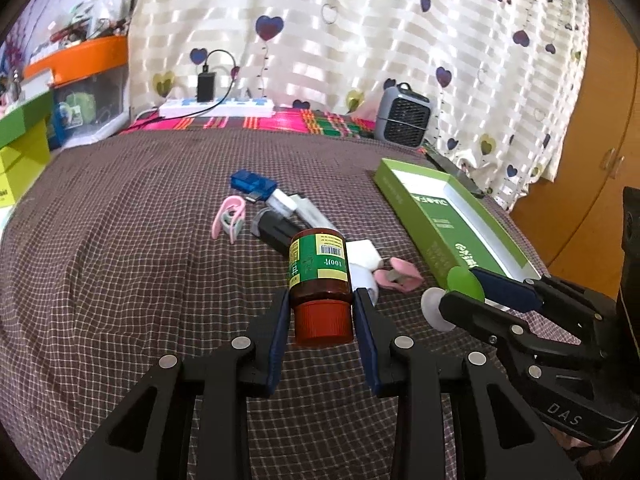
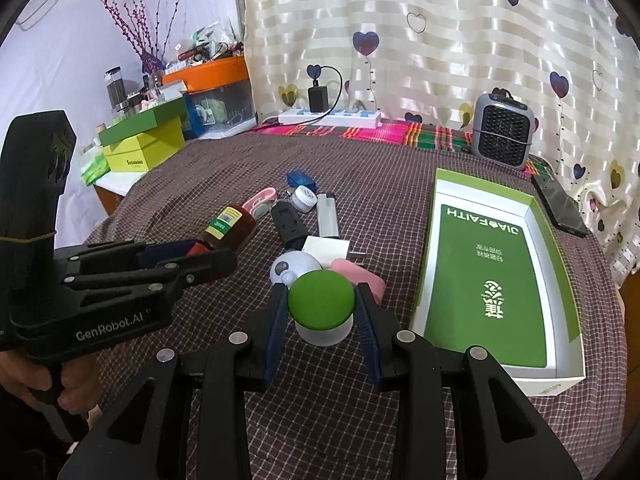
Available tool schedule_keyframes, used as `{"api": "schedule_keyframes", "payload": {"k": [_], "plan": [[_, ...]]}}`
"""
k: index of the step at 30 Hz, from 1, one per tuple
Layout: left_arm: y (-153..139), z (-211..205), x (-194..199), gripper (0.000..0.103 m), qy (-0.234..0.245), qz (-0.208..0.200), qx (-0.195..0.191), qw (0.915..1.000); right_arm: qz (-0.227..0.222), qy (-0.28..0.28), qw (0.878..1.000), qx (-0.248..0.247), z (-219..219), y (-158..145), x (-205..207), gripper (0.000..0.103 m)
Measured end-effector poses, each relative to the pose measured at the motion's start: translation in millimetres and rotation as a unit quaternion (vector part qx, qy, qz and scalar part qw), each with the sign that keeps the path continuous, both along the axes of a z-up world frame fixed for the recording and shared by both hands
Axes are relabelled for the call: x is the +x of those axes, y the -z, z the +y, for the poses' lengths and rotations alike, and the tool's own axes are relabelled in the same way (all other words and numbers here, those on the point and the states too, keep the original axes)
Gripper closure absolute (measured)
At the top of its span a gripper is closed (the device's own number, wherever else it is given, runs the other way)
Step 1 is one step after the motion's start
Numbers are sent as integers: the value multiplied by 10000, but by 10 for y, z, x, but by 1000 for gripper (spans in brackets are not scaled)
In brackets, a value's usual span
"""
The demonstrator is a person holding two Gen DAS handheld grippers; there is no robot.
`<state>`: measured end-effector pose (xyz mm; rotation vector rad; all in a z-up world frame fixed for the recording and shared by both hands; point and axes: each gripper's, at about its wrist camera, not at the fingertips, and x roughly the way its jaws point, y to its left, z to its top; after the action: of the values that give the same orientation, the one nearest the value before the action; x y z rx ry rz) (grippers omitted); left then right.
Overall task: Organize rigid objects
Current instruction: 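Carry the green-topped toy toward the box with the right tool while the left tool carries the jar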
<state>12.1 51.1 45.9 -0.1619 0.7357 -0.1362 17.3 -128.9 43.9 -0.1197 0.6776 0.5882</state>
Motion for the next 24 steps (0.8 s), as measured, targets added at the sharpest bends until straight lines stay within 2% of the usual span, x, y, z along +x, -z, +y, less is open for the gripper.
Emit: {"api": "schedule_keyframes", "payload": {"k": [24], "plan": [[-104, -397, 20, 72, 394, -94, 132, 9991, -117, 230, 9994, 221, -285, -97, -31, 68]]}}
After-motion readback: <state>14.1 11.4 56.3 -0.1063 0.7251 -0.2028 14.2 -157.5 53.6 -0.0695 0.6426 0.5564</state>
